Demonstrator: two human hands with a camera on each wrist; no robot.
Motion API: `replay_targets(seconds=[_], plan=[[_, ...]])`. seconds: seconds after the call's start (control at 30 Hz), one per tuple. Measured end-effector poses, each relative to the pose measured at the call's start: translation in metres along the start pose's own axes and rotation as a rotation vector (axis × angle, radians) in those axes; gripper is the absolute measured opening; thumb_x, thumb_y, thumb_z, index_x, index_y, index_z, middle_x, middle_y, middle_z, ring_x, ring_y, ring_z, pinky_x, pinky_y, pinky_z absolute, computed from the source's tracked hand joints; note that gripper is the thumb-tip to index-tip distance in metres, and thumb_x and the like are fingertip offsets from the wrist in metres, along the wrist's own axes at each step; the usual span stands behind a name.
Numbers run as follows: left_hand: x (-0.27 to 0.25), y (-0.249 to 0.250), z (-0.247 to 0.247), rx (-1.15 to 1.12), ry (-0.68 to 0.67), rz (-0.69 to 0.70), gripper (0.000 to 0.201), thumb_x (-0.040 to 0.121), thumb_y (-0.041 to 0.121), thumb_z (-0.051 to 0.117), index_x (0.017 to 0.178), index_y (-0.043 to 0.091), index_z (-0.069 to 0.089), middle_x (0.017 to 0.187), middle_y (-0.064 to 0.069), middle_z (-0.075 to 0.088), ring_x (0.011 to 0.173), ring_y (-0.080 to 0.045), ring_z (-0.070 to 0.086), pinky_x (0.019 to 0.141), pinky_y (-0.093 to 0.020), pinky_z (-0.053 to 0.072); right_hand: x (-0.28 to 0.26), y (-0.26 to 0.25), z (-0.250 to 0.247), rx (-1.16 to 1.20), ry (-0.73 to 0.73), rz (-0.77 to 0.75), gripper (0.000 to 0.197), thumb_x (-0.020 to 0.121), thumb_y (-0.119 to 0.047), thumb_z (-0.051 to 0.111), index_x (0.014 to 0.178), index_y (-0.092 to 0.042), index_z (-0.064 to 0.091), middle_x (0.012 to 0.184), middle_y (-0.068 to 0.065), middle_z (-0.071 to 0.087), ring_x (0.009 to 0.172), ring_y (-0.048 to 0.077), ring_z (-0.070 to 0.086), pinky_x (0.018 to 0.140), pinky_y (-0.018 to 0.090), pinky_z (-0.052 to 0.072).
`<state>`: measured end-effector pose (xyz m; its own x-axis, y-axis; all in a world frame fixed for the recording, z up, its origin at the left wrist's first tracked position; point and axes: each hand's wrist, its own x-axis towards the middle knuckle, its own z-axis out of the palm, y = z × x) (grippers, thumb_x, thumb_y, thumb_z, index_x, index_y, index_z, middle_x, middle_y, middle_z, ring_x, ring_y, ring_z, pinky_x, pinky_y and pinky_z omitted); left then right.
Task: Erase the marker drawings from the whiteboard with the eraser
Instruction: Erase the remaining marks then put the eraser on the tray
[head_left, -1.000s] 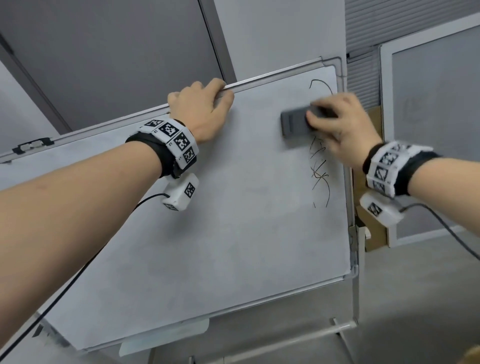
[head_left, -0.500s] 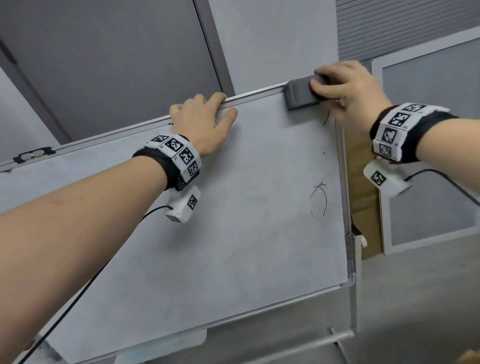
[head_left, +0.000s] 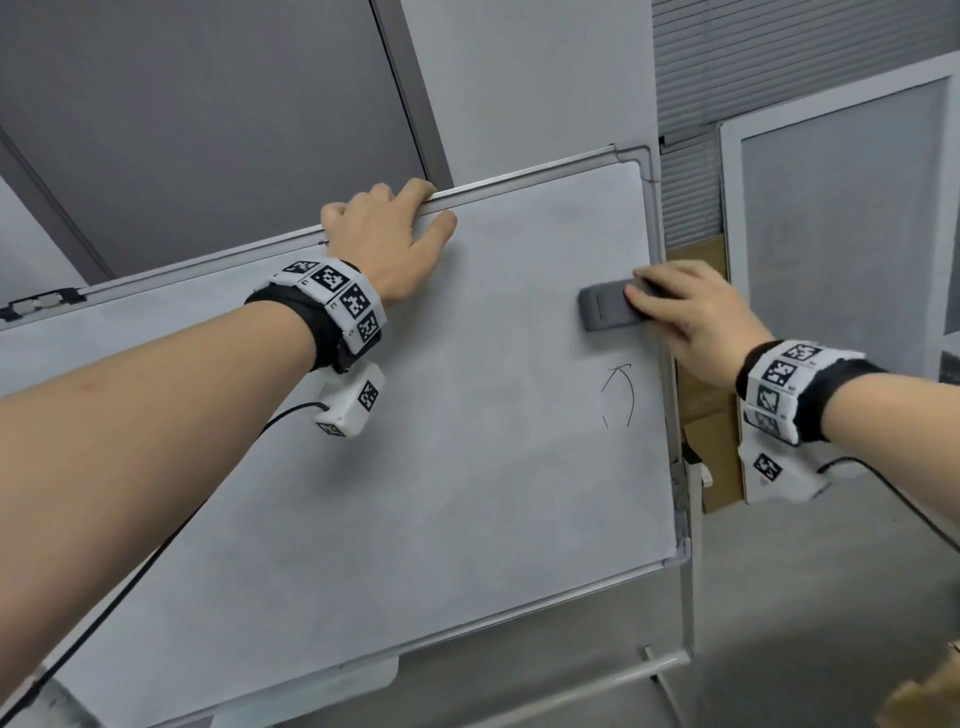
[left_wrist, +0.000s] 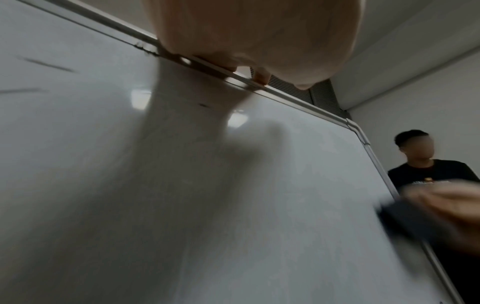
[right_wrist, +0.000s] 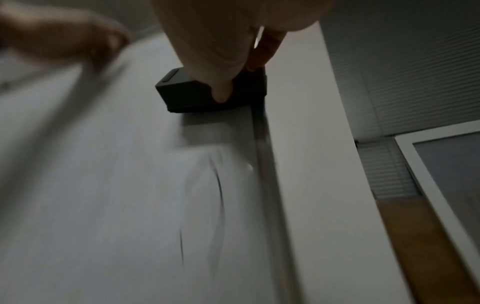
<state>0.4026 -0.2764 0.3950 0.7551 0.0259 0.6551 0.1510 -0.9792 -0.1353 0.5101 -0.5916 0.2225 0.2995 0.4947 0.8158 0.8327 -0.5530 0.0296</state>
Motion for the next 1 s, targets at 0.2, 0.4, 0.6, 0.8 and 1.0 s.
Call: replay_targets(seconds=[0.2, 0.4, 0.6, 0.8, 1.0], plan=[[-0.005, 0.002, -0.002, 0.009, 0.033, 0.002, 0.048, 0.091, 0.060, 0.029, 0.125, 0.034, 0.052, 0.102, -0.008, 0.059, 0.101, -0.030, 0.056, 0.096, -0.045, 0.029, 0.046, -0.005, -0.013, -0.024, 0.174, 0.053, 0.032, 0.087, -0.010, 0.063, 0.118, -0.013, 0.068, 0.127, 0.013, 0.058, 0.111, 0.037, 0.049, 0.089, 0.050, 0.045], [0.000, -0.001, -0.001, -0.013, 0.019, -0.037, 0.051, 0.090, 0.063, 0.025, 0.122, 0.034, 0.053, 0.105, -0.008, 0.061, 0.105, -0.030, 0.056, 0.097, -0.046, 0.029, -0.078, -0.045, 0.055, 0.114, -0.002, 0.059, 0.036, 0.079, 0.003, 0.073, 0.113, -0.008, 0.072, 0.121, 0.018, 0.059, 0.109, 0.036, 0.051, 0.089, 0.049, 0.047], [0.000, -0.002, 0.001, 0.002, 0.021, -0.028, 0.053, 0.089, 0.063, 0.025, 0.123, 0.033, 0.052, 0.106, -0.008, 0.061, 0.105, -0.030, 0.055, 0.097, -0.047, 0.029, -0.129, -0.055, 0.083, 0.118, -0.224, 0.023, 0.046, 0.072, 0.013, 0.073, 0.113, -0.009, 0.071, 0.123, 0.016, 0.060, 0.112, 0.034, 0.050, 0.080, 0.051, 0.053], [-0.004, 0.001, 0.003, 0.025, 0.038, -0.014, 0.053, 0.089, 0.062, 0.025, 0.125, 0.032, 0.051, 0.107, -0.008, 0.060, 0.104, -0.030, 0.054, 0.098, -0.045, 0.029, -0.033, -0.054, 0.038, 0.115, 0.153, 0.153, 0.029, 0.087, -0.004, 0.067, 0.116, -0.006, 0.069, 0.120, 0.019, 0.060, 0.109, 0.034, 0.051, 0.094, 0.040, 0.042], [-0.005, -0.002, 0.005, 0.034, 0.043, -0.022, 0.054, 0.088, 0.062, 0.026, 0.126, 0.033, 0.051, 0.108, -0.009, 0.060, 0.105, -0.031, 0.053, 0.098, -0.045, 0.029, -0.112, -0.079, 0.089, 0.114, -0.139, 0.036, 0.047, 0.074, 0.008, 0.073, 0.115, -0.012, 0.068, 0.119, 0.016, 0.059, 0.107, 0.034, 0.050, 0.086, 0.044, 0.050]])
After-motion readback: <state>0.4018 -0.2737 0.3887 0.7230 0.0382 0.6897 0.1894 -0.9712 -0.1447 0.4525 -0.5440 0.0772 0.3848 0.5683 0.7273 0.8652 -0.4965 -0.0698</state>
